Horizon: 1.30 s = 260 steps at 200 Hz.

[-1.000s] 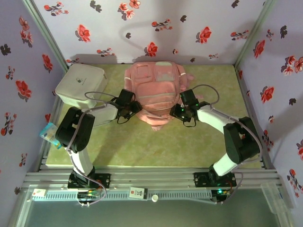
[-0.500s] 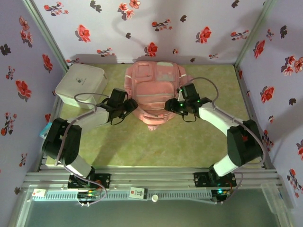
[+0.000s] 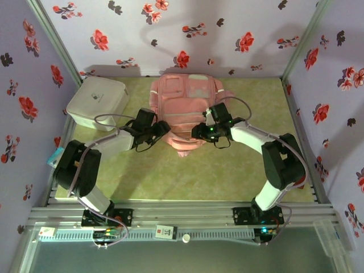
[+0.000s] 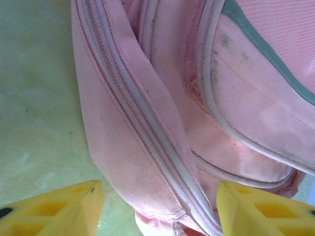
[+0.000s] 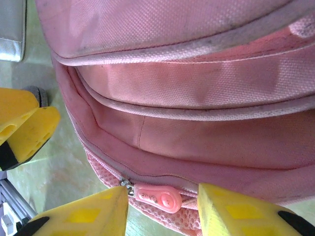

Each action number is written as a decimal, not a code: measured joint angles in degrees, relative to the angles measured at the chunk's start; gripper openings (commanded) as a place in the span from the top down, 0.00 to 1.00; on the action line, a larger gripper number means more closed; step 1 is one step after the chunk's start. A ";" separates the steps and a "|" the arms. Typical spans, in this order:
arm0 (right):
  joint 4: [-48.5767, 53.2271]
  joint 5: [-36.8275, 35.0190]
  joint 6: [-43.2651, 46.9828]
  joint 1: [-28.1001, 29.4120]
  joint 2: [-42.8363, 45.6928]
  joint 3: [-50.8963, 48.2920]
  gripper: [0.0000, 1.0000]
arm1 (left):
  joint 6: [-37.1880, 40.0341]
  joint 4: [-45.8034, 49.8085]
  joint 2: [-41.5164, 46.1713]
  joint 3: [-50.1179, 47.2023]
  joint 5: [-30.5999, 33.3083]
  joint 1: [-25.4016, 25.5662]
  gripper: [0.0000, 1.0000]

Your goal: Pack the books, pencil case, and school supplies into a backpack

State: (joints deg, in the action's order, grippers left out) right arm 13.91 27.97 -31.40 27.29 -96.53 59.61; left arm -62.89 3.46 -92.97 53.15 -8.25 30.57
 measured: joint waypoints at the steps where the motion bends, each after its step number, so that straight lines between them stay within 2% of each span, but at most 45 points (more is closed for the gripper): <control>1: -0.02 0.04 0.02 0.00 -0.02 0.00 0.59 | 0.00 0.00 -0.02 0.00 0.00 0.00 0.38; 64: -1.53 4.00 1.05 0.70 -0.94 0.04 0.65 | 0.02 0.02 -1.57 1.11 -0.39 0.50 0.39; 189: -2.64 4.76 1.44 1.05 -2.62 0.04 0.72 | 0.04 0.04 -2.78 1.88 -0.83 1.16 0.39; 215: -2.82 4.79 1.44 1.25 -3.02 0.22 0.76 | 0.02 0.04 -2.78 1.88 -0.83 1.20 0.39; 260: -3.43 4.81 1.53 1.66 -3.45 1.01 0.91 | 0.02 0.04 -3.15 1.90 -0.83 1.49 0.39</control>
State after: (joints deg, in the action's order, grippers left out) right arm 10.48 32.77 -29.87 28.95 -99.98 60.62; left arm -62.87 3.51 -96.12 55.05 -9.08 32.05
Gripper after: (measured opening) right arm 0.126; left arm 0.612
